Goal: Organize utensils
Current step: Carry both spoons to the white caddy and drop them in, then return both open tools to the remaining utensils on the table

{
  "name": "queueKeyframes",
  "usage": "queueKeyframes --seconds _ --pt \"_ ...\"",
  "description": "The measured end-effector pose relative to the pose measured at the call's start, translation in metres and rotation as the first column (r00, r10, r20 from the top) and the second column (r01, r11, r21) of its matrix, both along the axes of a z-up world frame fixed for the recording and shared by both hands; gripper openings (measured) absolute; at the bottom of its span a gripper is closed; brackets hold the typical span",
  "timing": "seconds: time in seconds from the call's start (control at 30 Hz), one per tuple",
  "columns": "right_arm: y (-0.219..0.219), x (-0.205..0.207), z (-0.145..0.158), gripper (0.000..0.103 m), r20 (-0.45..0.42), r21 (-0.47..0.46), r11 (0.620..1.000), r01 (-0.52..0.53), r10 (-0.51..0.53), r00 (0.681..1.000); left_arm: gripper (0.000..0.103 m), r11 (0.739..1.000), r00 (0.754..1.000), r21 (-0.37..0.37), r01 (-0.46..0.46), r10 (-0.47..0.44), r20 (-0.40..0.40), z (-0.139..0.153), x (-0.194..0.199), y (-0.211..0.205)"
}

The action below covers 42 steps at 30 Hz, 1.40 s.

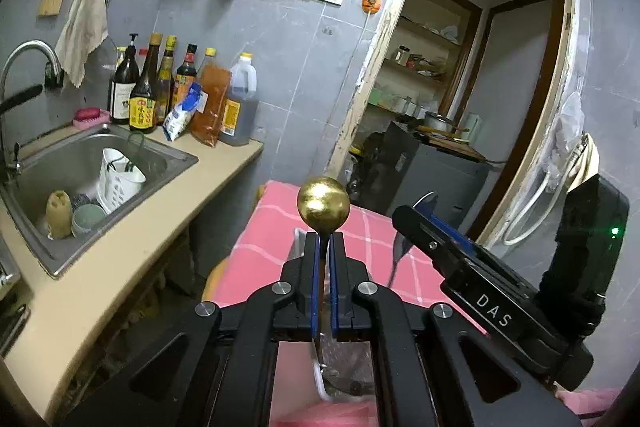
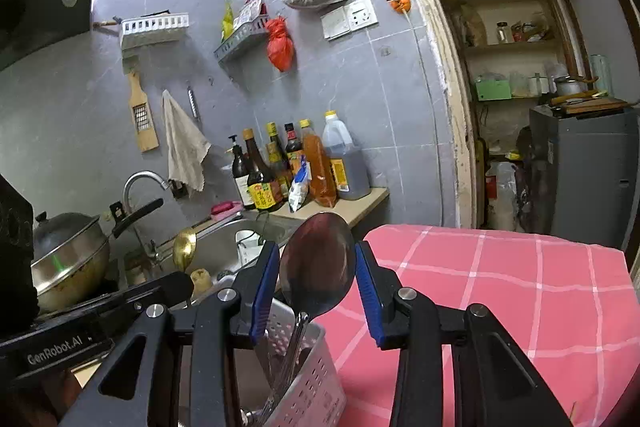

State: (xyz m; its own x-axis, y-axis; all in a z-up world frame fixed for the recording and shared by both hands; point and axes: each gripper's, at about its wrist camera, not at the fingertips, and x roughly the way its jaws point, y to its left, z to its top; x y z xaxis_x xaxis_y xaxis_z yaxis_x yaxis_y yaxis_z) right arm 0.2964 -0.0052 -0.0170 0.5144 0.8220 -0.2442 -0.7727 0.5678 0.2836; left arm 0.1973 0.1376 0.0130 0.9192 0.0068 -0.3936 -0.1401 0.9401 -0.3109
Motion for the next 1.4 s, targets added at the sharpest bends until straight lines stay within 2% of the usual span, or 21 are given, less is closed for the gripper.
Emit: queueKeyframes --seconds 0.13,0.27,0.33,0.43,0.5,0.57,0.63,0.7,0.87,0.97,1.1,1.23,1.4 --pt "-0.003 0.001 -0.001 0.038 -0.021 0.004 1.000 -0.016 0.016 1.000 0.007 1.000 1.000 -0.023 0.015 -0.016 -0.022 -0.003 -0.001 0.000" --pt "-0.013 0.001 0.006 0.046 -0.034 0.029 0.999 -0.014 0.015 0.999 0.030 0.999 1.000 -0.049 0.011 -0.011 0.001 -0.001 -0.007 -0.001" --pt "-0.023 0.002 0.012 0.051 -0.037 0.038 0.999 0.002 0.000 0.999 0.032 0.999 1.000 -0.051 0.004 -0.003 0.014 0.002 -0.010 -0.004" --pt "-0.043 0.000 0.021 0.061 -0.037 0.044 0.999 0.032 -0.030 0.999 0.034 1.000 1.000 -0.026 -0.009 0.010 0.021 0.010 -0.013 -0.013" --pt "-0.066 -0.003 0.028 0.078 -0.033 0.049 0.997 0.068 -0.066 0.997 0.047 1.000 0.999 -0.004 -0.010 0.010 0.047 0.016 -0.018 -0.024" --pt "-0.090 -0.005 0.030 0.086 -0.035 0.036 0.993 0.110 -0.109 0.993 0.056 1.000 0.997 0.013 -0.009 0.008 0.077 0.022 -0.023 -0.036" --pt "-0.111 -0.006 0.029 0.091 -0.046 0.014 0.989 0.145 -0.144 0.988 0.058 1.000 0.996 0.020 0.009 -0.010 0.090 0.025 -0.025 -0.047" --pt "-0.139 -0.007 0.025 0.103 -0.066 -0.019 0.980 0.197 -0.198 0.978 0.063 0.999 0.996 0.024 0.033 -0.035 0.084 0.026 -0.024 -0.062" --pt "-0.190 -0.009 0.005 0.103 -0.123 -0.138 0.949 0.285 -0.302 0.945 0.065 0.991 0.991 0.048 0.126 -0.128 0.035 0.017 -0.020 -0.107" --pt "-0.215 -0.012 -0.014 0.103 -0.173 -0.210 0.930 0.302 -0.339 0.925 0.065 0.983 0.983 0.029 0.182 -0.181 -0.019 0.002 -0.015 -0.129" --pt "-0.234 -0.016 -0.040 0.103 -0.246 -0.297 0.915 0.274 -0.351 0.904 0.065 0.974 0.966 -0.018 0.228 -0.228 -0.118 -0.025 -0.012 -0.152" --pt "-0.241 -0.018 -0.061 0.103 -0.319 -0.333 0.916 0.222 -0.331 0.888 0.065 0.970 0.946 -0.064 0.233 -0.241 -0.218 -0.055 -0.007 -0.167" --pt "-0.236 -0.013 -0.082 0.079 -0.399 -0.357 0.925 0.130 -0.277 0.874 0.065 0.972 0.920 -0.111 0.206 -0.231 -0.317 -0.083 0.002 -0.172"
